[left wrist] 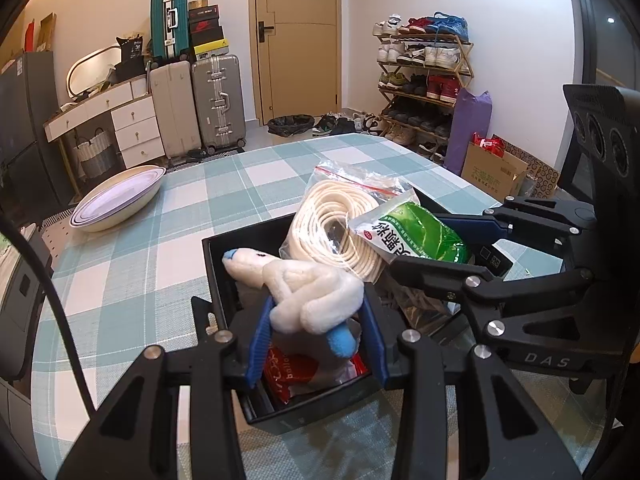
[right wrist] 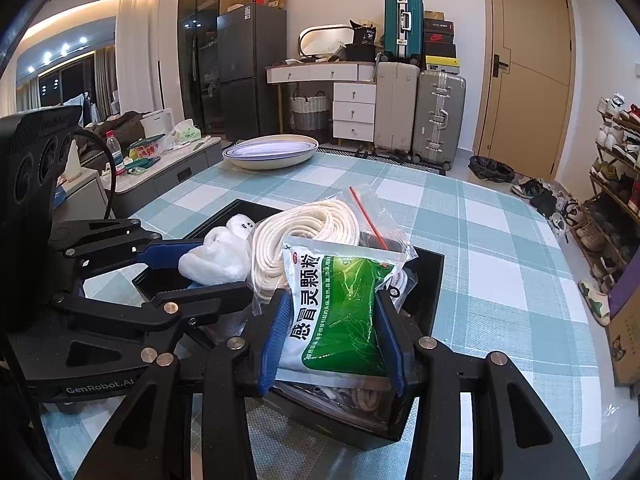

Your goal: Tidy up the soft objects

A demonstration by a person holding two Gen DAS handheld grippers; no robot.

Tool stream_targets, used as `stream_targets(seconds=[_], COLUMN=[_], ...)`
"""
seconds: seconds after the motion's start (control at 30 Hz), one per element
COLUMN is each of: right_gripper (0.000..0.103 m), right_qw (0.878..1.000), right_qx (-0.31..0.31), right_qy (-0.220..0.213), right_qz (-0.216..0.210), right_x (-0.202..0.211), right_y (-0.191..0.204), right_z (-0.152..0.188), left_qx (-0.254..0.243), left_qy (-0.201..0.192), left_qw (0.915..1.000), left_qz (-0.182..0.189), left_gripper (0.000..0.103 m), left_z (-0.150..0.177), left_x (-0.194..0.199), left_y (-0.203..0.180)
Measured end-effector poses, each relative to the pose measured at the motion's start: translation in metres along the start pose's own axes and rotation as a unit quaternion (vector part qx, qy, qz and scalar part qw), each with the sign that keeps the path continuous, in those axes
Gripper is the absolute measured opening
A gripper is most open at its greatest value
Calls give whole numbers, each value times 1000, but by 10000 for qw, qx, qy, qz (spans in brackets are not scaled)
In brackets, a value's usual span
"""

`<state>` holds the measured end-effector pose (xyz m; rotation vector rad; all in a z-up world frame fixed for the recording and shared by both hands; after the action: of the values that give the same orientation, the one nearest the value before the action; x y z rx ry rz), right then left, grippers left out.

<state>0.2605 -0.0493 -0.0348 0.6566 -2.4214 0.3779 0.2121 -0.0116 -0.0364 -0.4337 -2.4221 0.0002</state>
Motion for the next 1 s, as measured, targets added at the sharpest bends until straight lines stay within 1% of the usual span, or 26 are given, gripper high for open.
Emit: stream_targets(seconds=[0.13,0.2,0.23,0.27,0.33,0.37,0.4,0.43,0.47,0.57,0.6,0.63,0.67,0.7,0.87,1.0], right_gripper=[46,50,51,51,53,57,64,66,71,90,95,96,100,102,102,102], right_qw=[10000,9999,9999,9999,9999,9998,9998,9997,9996,9990,9987,9985,9985,9985,9975,9960], right_qx=[-3,11,24,30,29,34,36,32,1,-143,-185,-206,-227,-252,-309,-319], right_qy=[-14,-78,-104,-120,-166,-185,-207,-237,-272,-422,-474,-495,-492,-487,-624,-823], right_qz=[-93,-92,-73,-52,-35,-24,-2,11,21,82,91,68,35,20,105,102], right_x=[5,10,13,15,20,23,25,28,32,43,46,49,52,54,66,76], right_y=[-2,-3,-3,-4,-5,-6,-7,-7,-9,-17,-19,-19,-20,-20,-21,-18], right_z=[2,3,3,3,3,3,3,4,4,4,4,4,4,5,6,7], left_qx=[40,64,50,24,-58,-102,-128,-122,-96,-2,48,105,173,219,416,523], left_qy=[32,37,24,-18,-68,-73,-67,-72,-111,-338,-413,-476,-544,-592,-815,-978], left_qw=[10000,10000,10000,10000,9999,9999,9999,9998,9997,9991,9989,9986,9980,9976,9951,9929], left_qz=[-13,-55,-67,-54,-66,-67,-64,-112,-202,-238,-222,-228,-257,-288,-370,-431], left_gripper=[42,48,57,61,64,66,67,73,82,97,99,101,103,103,103,103], left_z=[0,1,1,0,0,0,0,-1,-1,-2,-3,-3,-3,-3,1,6], left_x=[2,4,6,8,13,15,16,19,22,35,39,43,48,50,65,73], left_y=[2,3,3,1,-1,-2,-4,-3,-1,3,6,8,12,14,24,28])
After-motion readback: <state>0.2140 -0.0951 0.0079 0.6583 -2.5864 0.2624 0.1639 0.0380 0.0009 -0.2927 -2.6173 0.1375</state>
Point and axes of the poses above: each gripper's, at about its wrist camera, not at the fingertips, and x roughly against the way its jaws point, y to its left, z to its underside, the point moved 9 cm from there along -x, roughly the way its jaws point, and after that the axes turned 10 degrees about z, right-handed, at the moved point
